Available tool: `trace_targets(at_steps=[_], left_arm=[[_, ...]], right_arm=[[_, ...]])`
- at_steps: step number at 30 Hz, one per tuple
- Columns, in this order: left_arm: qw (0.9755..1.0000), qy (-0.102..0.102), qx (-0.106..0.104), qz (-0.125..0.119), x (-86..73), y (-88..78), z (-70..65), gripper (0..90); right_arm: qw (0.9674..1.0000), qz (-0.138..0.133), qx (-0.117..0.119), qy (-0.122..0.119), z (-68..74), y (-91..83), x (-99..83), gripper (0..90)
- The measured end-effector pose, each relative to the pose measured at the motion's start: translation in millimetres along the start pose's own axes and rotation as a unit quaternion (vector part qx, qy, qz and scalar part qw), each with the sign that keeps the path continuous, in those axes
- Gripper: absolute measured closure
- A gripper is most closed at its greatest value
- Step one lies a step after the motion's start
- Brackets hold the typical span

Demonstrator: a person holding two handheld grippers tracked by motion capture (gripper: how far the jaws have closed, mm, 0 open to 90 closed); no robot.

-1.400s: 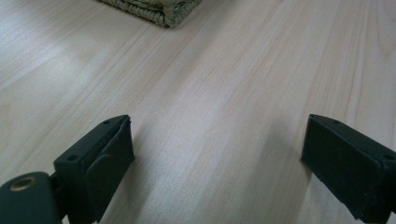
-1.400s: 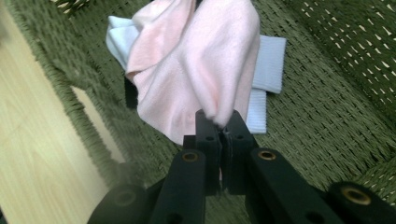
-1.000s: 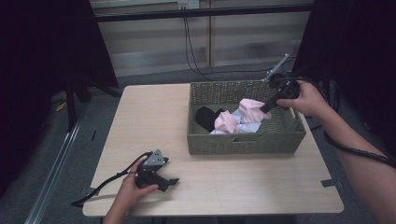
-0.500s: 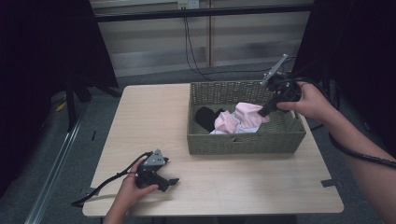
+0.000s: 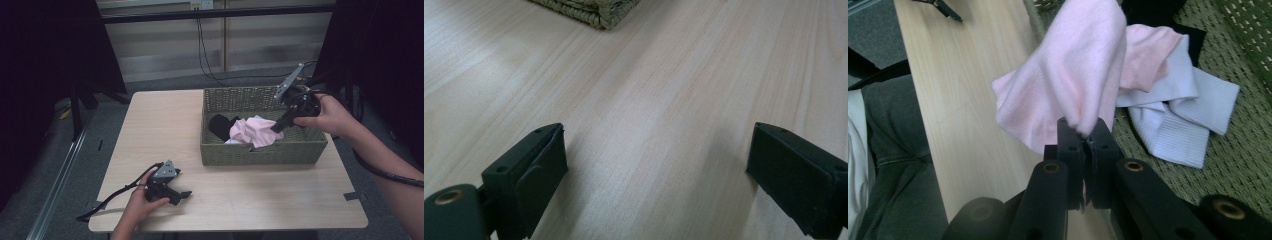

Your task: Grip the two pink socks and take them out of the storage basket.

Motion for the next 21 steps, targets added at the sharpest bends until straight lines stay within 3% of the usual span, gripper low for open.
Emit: trace_targets(at_steps=[15, 21], left_arm=[[1.0000, -0.001, 0.000, -0.001, 0.2, 0.2, 0.0, 8.4], [1.0000, 0.000, 0.000, -0.002, 0.2, 0.2, 0.0, 8.4]], right_arm=[[0.9987, 0.011, 0.030, -0.039, 36.2, 13.8, -2.8, 87.2], [0.9981, 0.016, 0.039, -0.045, 44.0, 22.2, -5.8, 87.1]])
Point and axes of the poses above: each handheld gripper's, and its own axes: y roughly forward along the jaws, x roughly out of its top, z roughly to its left, the point moved 10 cm from there along y, roughly forward along the jaws, and after that the axes turned 2 degrees about -x, right-handed, at the moved point
